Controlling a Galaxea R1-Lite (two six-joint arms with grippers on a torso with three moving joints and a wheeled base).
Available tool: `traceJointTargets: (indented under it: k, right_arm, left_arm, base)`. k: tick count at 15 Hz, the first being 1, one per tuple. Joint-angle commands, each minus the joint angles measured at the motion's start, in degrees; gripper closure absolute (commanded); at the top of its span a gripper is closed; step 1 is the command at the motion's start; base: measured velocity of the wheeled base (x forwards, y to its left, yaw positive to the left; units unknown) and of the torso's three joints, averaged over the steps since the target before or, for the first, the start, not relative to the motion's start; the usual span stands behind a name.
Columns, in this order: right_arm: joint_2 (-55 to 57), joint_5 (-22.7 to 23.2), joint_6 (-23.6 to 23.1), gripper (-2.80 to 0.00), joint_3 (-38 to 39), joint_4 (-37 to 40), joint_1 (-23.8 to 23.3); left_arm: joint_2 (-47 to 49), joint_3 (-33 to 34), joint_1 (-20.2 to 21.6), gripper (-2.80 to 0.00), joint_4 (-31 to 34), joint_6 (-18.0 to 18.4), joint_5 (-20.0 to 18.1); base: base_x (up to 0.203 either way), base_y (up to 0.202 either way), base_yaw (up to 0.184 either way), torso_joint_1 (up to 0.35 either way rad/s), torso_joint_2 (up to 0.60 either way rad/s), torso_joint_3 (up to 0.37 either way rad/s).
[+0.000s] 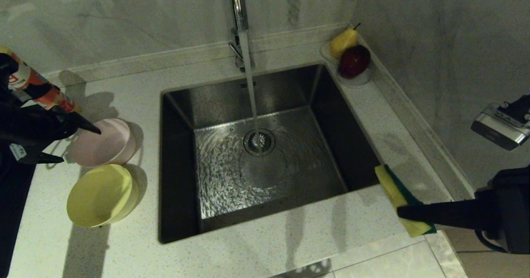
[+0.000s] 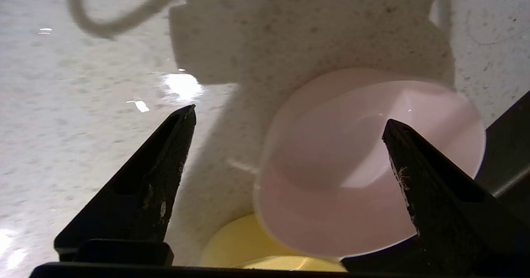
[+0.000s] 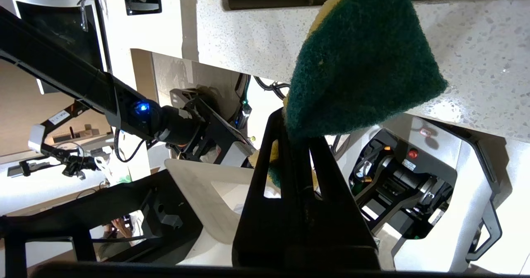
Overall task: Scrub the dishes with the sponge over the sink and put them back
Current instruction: Wash the bowl
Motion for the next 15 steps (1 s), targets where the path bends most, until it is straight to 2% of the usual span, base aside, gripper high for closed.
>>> traceJointTargets:
  k: [1,11,12,15]
  right_arm:
    - [0.3,0.2,0.1,0.0,0.1,0.1,0.0]
    - [-0.1,0.1,0.3,0.0,0.8,-0.7,0.0]
    - [-0.1,0.2,0.3,0.0,0.8,-0.7,0.0]
    - [-0.4,0.2,0.3,0.0,0.9,-0.7,0.0]
  left_arm:
    - [1.4,-0.9,-0.4,-2.8,0.2,-0.6,0.1]
    - [4.2,-1.9,-0.4,-2.8,0.3,-1.4,0.6]
    - [4.1,-1.9,-0.4,0.0,0.4,-1.5,0.6]
    - [4.3,-1.9,-0.4,0.0,0.3,-1.9,0.7]
  base:
    - [0.0,0.0,0.0,0.0,0.0,0.0]
    - [0.0,0.0,0.0,0.0,0.0,0.0]
    - [0.0,0.0,0.0,0.0,0.0,0.0]
    - [0.0,0.0,0.0,0.0,0.0,0.0]
